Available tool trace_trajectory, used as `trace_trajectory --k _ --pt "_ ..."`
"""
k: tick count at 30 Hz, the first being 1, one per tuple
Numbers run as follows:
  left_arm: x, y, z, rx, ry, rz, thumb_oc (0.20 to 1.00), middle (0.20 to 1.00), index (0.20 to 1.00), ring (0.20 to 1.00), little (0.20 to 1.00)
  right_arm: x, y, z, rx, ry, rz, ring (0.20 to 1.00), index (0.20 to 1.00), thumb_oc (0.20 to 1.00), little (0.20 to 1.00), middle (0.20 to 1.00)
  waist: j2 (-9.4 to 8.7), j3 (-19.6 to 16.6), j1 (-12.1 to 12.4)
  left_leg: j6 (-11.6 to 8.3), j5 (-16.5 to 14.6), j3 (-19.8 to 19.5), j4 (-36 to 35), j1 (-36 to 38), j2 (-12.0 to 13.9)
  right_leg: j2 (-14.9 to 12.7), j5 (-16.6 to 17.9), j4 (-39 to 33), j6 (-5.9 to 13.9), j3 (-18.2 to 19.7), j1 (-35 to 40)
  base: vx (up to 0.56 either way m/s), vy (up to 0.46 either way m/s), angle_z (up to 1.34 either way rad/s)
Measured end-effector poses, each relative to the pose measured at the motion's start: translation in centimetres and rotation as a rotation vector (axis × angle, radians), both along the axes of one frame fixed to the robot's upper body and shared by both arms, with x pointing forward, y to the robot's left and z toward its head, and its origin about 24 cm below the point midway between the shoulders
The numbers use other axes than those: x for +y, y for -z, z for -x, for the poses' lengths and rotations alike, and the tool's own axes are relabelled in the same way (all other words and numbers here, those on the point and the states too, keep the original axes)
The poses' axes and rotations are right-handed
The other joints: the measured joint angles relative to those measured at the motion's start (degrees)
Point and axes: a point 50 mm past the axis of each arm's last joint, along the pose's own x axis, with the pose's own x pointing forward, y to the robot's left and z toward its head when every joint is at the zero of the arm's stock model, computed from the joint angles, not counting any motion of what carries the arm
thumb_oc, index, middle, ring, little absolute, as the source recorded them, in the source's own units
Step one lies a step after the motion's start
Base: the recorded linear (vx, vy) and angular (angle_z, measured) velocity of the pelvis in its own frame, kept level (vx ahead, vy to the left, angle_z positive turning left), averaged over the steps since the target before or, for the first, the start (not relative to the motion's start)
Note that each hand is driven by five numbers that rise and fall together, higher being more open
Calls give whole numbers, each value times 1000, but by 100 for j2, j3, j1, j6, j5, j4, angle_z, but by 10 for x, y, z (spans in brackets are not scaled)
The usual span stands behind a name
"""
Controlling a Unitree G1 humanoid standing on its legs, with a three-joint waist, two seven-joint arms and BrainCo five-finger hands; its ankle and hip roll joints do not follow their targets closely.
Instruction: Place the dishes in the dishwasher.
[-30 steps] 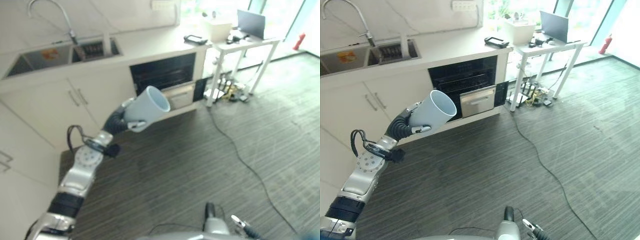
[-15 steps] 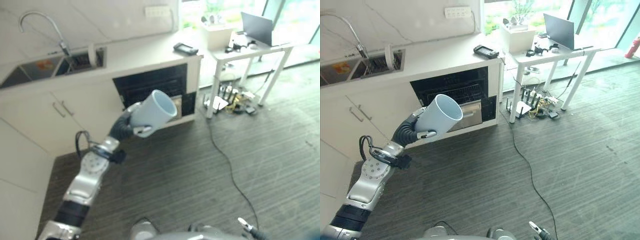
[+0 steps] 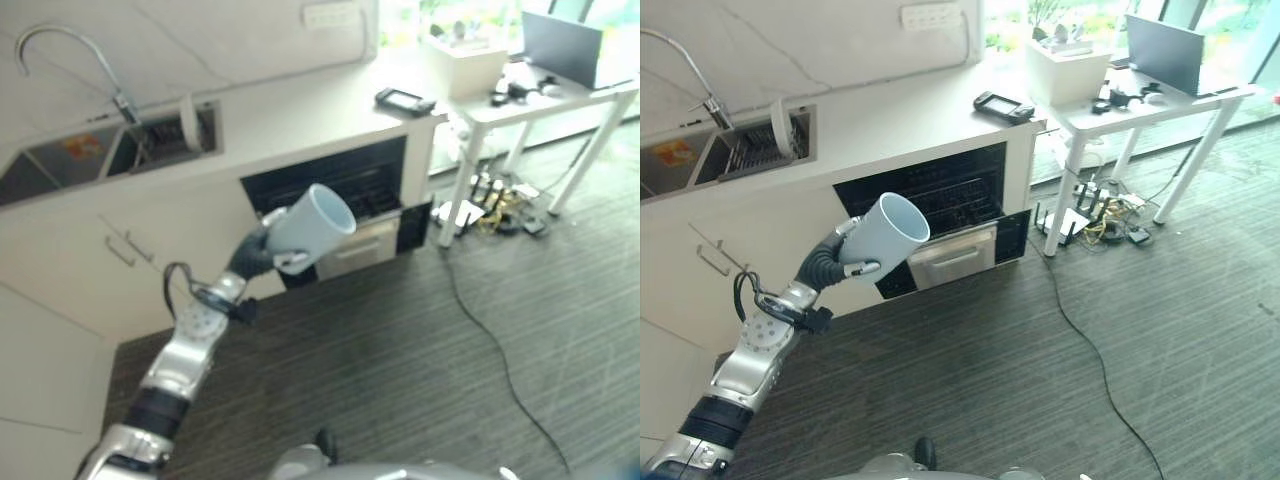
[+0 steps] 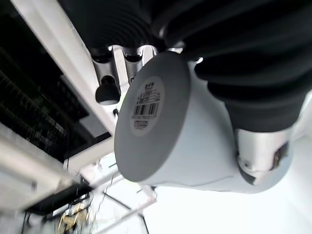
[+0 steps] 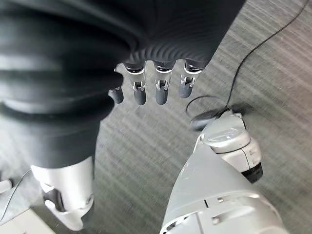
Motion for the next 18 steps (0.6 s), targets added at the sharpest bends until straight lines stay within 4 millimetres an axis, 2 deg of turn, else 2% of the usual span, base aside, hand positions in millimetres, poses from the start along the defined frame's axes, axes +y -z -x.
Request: trace_trajectory --k 2,4,5,6,7,8,9,10,11,12,14,16,17,18 --pt "2 -7 -3 -24 -7 -1 200 200 200 200 200 15 5 -1 -7 4 -43 1000 1000 1000 1000 1000 -7 8 102 224 -195 -38 -33 265 -173 -194 449 877 110 204 -259 284 281 30" --pt "2 -14 -7 -38 -7 -14 200 200 200 200 200 30 9 -4 -26 0 -78 1000 1000 1000 1000 1000 -23 8 181 489 -418 -155 -59 515 -318 -330 577 2083 202 313 -835 316 192 20" --pt "3 -13 -7 -36 -18 -28 200 200 200 200 200 29 8 -6 -43 -12 -76 1000 1000 1000 1000 1000 26 16 239 616 -567 -137 -170 690 -369 -390 474 2551 112 183 -1177 276 42 -19" --pt "2 -13 -6 -46 -29 -64 200 200 200 200 200 25 5 -16 -74 -44 -65 1000 1000 1000 1000 1000 144 68 251 552 -560 -118 -269 873 -362 -268 118 2569 -5 -14 -1581 199 -60 -26" --pt "0 -15 -6 -60 -26 -93 200 200 200 200 200 26 4 -24 -91 -80 -63 1000 1000 1000 1000 1000 234 67 182 449 -551 -108 -361 921 -275 89 -107 2117 -101 -58 -1890 209 -156 2" --pt "-2 -18 -6 -74 -18 -99 200 200 200 200 200 28 4 -28 -101 -97 -68 1000 1000 1000 1000 1000 232 45 69 364 -554 -148 -400 929 -225 431 -104 1458 -116 -36 -2135 238 -229 29" --pt "-7 -23 -6 -96 -7 -95 200 200 200 200 200 27 3 -32 -112 -102 -65 1000 1000 1000 1000 1000 162 84 69 162 -672 -183 -395 931 -282 652 -31 693 -146 -90 -2576 293 -305 34" --pt "-9 -26 -6 -106 2 -100 200 200 200 200 200 25 2 -36 -119 -106 -59 1000 1000 1000 1000 1000 -9 74 70 119 -701 -205 -370 904 -370 666 240 -25 -71 -87 -2764 242 -246 26" --pt "-10 -27 -6 -105 8 -113 200 200 200 200 200 24 2 -37 -120 -106 -55 1000 1000 1000 1000 1000 -93 81 77 79 -725 -246 -357 892 -474 624 494 -598 8 -17 -2834 241 -250 49" --pt "-9 -23 -6 -79 9 -129 200 200 200 200 200 24 2 -37 -117 -99 -54 1000 1000 1000 1000 1000 -174 100 37 67 -763 -331 -308 989 -520 592 1042 -1218 74 272 -2907 264 -303 64" --pt "-9 -18 -4 -53 9 -131 200 200 200 200 200 25 4 -34 -99 -93 -63 1000 1000 1000 1000 1000 -179 109 27 55 -770 -329 -283 1276 -471 575 1421 -1189 86 439 -2778 348 -443 75" --pt "-10 -16 -2 -48 16 -128 200 200 200 200 200 27 5 -31 -82 -73 -67 1000 1000 1000 1000 1000 -180 97 48 -315 -1000 -465 -228 1527 -267 628 1446 -964 94 423 -2466 312 -457 78" --pt "-9 -16 -2 -47 14 -128 200 200 200 200 200 28 5 -33 -83 -73 -69 1000 1000 1000 1000 1000 -206 81 94 -359 -1027 -461 -228 1624 -206 642 1472 -1031 57 427 -2325 320 -524 53" --pt "-9 -14 -1 -39 9 -117 200 200 200 200 200 26 5 -33 -77 -74 -64 1000 1000 1000 1000 1000 -152 78 107 -461 -1088 -470 -201 1718 -73 728 1588 -908 -7 331 -2250 277 -467 23"
